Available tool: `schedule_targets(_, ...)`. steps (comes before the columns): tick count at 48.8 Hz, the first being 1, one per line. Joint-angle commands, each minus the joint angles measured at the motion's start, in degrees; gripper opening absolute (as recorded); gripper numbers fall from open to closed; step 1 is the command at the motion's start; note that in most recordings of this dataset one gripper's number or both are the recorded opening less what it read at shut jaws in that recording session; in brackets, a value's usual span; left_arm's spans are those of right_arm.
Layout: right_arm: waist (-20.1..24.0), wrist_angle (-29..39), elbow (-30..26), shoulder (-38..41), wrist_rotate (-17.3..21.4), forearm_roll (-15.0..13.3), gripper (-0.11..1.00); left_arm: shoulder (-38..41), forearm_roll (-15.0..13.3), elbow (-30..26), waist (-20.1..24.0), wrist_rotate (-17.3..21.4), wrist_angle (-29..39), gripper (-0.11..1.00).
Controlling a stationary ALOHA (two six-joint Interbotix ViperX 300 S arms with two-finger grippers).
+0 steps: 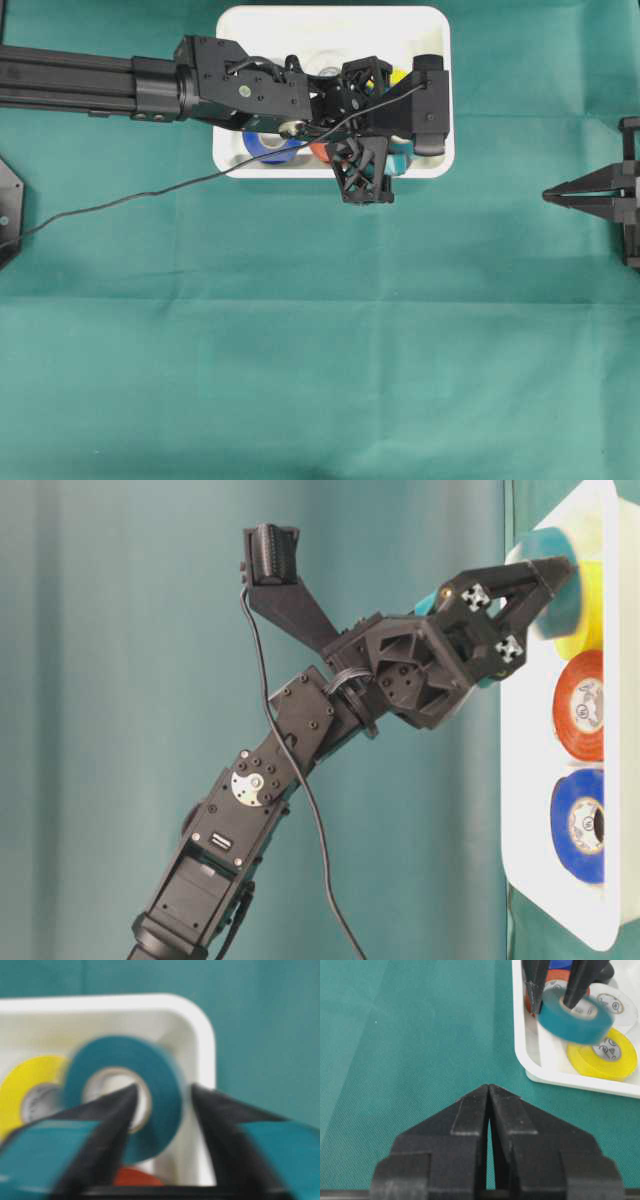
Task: Put the tape into the white case with the left arm.
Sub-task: 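Lift the teal tape and carry it into the tray's right side, then release the teal tape and withdraw the left gripper leftward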
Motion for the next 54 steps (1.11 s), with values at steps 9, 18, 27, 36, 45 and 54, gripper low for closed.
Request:
schedule_targets(9,0.0,-0.6,-0.6,0.4,0.1,-0.1,-0.09,-1.3,0.1,-0.6,0.2,0.0,-0.4,0.91)
schedule_targets(18,0.0,-0.6,-0.5,0.3,0.1,-0.1,-0.09,-3.0,0.1,0.4,0.1,-0.2,-0.4,0.87)
schedule_targets(27,0.0,-0.6,-0.6,0.3,0.1,-0.1,-0.09,-6.9,0.0,3.5,-0.6,-0.4,-0.4,0.86)
schedule_targets(36,0.0,-0.6,-0.6,0.4,0.1,-0.1,-0.09,-12.3,-0.1,9.3,-1.7,-0.7,-1.4,0.86)
schedule_targets(45,0.0,-0.6,-0.6,0.4,0.1,-0.1,-0.09,-18.1,-0.3,16.1,-2.7,-1.1,-3.1,0.86)
schedule_targets(54,-0.1,-0.6,-0.6,0.4,0.1,-0.1,-0.1,-23.7,-0.3,22.4,-3.5,-2.5,-5.7,0.86)
